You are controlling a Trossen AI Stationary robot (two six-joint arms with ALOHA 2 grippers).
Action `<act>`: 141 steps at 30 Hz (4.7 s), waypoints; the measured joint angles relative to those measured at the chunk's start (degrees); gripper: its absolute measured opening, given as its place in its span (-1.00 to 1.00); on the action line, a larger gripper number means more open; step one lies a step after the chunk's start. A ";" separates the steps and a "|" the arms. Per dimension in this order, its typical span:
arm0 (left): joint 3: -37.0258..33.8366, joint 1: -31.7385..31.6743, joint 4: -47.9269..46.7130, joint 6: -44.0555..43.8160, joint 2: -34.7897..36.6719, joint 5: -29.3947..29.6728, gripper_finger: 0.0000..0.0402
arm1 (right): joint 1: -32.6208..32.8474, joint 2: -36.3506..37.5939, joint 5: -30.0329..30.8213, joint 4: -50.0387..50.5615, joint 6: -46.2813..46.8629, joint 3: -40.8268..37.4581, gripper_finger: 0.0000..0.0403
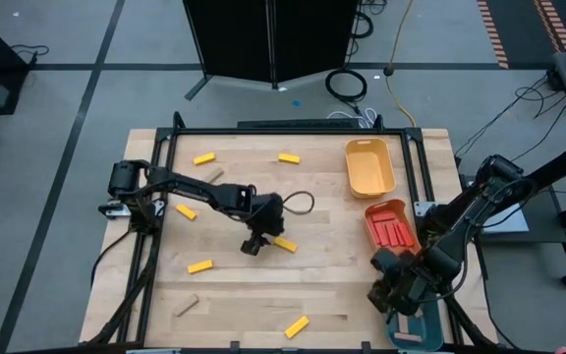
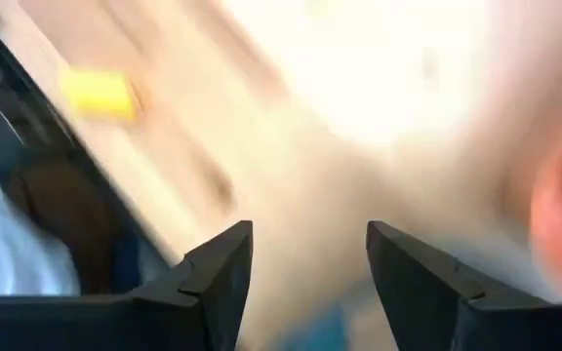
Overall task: Sort blocks
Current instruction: Put the brown block into the blue bin
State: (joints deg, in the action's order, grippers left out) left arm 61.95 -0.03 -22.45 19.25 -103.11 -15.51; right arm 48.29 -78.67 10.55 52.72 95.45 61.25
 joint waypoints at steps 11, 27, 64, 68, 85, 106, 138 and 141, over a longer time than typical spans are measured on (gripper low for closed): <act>0.00 -0.73 -21.71 -12.99 0.04 19.45 0.01 | 0.05 -3.94 35.66 -12.46 -31.84 0.00 -0.02; -10.54 -38.38 -22.09 -11.90 12.40 9.43 0.01 | -3.56 -20.35 40.28 -8.79 -33.14 0.00 -0.02; -13.48 -49.54 -15.94 -9.90 13.18 17.81 0.01 | -11.14 -22.77 32.78 -7.98 -37.64 -0.02 -0.02; -14.86 -51.31 -13.72 -9.90 13.18 17.78 0.01 | -11.16 -22.77 32.59 -9.17 -37.65 -0.02 -0.02; -17.29 -52.83 -12.37 -9.49 13.16 13.83 -0.38 | -11.05 -22.77 32.44 -12.68 -37.65 -0.02 -0.02; -17.38 -24.42 33.62 -3.68 13.07 -32.17 -0.53 | -16.79 -22.77 47.17 -21.47 -47.28 4.27 -0.02; -17.31 -4.39 56.36 9.64 13.09 -16.99 -0.52 | -22.49 -22.71 41.73 -22.77 -66.79 21.62 0.13; -17.31 -4.33 56.47 9.64 13.09 -17.05 -0.52 | -22.78 -22.71 41.81 -22.76 -67.00 21.62 0.08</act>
State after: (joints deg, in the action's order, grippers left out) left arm 44.64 -4.36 34.02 28.88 -90.02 -32.56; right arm 25.50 -101.38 52.35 29.95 28.45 82.87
